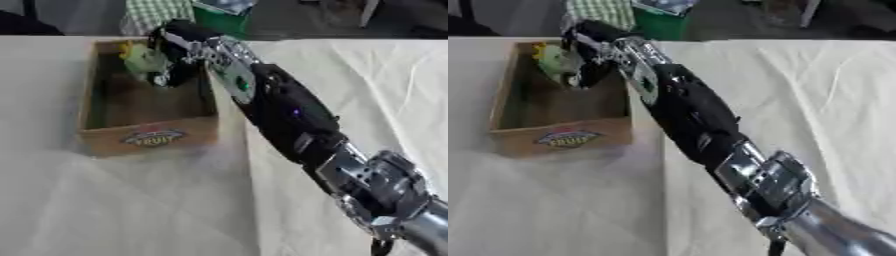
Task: Pick up objects on the table and place them in the box.
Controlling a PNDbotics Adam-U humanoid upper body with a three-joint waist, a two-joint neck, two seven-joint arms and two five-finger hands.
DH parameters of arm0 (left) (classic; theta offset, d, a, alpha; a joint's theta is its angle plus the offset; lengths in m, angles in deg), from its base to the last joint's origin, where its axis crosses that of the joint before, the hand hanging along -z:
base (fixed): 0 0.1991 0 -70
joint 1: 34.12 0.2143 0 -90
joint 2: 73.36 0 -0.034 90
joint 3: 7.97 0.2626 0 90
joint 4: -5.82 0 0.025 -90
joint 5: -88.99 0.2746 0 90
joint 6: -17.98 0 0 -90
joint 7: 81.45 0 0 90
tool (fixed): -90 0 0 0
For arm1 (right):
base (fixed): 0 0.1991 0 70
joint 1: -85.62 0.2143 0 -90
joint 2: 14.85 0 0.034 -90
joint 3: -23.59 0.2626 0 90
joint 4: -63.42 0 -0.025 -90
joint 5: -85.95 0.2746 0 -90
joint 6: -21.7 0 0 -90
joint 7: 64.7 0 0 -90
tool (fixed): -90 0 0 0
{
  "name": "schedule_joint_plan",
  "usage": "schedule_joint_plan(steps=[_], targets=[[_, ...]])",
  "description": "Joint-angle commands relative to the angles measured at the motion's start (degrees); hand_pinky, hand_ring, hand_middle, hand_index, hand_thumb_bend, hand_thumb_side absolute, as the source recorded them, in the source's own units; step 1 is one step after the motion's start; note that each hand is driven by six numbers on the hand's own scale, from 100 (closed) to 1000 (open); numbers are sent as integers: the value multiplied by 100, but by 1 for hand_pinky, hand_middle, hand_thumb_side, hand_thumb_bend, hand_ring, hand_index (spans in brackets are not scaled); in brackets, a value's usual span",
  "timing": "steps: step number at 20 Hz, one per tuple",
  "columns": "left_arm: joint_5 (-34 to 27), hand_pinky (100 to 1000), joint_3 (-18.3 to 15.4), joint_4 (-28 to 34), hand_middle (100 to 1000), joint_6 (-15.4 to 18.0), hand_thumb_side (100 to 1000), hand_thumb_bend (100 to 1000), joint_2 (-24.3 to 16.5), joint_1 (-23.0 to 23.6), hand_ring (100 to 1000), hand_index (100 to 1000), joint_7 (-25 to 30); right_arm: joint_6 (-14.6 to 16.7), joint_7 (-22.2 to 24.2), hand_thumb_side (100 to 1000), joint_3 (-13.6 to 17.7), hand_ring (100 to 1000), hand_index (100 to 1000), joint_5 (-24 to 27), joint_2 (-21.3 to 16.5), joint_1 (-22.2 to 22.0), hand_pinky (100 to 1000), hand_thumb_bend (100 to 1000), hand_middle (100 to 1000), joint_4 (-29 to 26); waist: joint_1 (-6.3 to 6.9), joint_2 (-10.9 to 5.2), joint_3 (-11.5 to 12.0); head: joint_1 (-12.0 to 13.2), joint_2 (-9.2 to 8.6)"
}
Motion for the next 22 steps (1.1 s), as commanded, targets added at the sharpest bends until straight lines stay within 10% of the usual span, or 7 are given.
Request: schedule_joint_plan(steps=[1, 3, 5, 7, 9, 17, 22], targets=[[-1, 739, -15, 98, 519, 4, 567, 100, -162, -22, 541, 696, 3, 337, 639, 166, 29, 791, 849, -196, -5, 210, 850, 100, 671, 21, 27, -98, 17, -1, -29], [1, 739, -18, 98, 518, -4, 568, 100, -160, -2, 541, 696, 3, 439, 904, 163, 83, 835, 928, -253, 19, 243, 872, 100, 771, 34, 22, -106, 16, 7, -27], [2, 739, -20, 98, 518, -6, 567, 100, -160, 1, 541, 696, 6, 522, 1073, 380, 118, 877, 978, -315, 23, 283, 896, 100, 811, 14, 18, -115, 18, 7, -17], [3, 739, -21, 98, 518, -10, 567, 100, -164, 3, 541, 696, 7, 537, 1091, 496, 153, 887, 989, -425, -10, 333, 897, 434, 822, -49, 15, -122, 14, 16, -8], [5, 740, -22, 98, 518, -13, 567, 100, -167, -1, 541, 696, 7, 459, 972, 530, 204, 890, 1000, -530, -57, 387, 897, 534, 829, -119, 9, -130, 6, 28, 1], [23, 739, -66, 98, 517, 5, 565, 100, -177, 16, 540, 696, -75, 94, 317, 590, 206, 879, 1000, -202, -614, 373, 894, 340, 829, -831, 19, -168, -128, 124, 29], [55, 739, -95, 98, 517, 10, 564, 100, -184, 47, 540, 696, -116, -874, -731, 534, 231, 836, 901, 633, -1429, 263, 866, 100, 787, -2045, 44, -192, -241, 261, 109]])
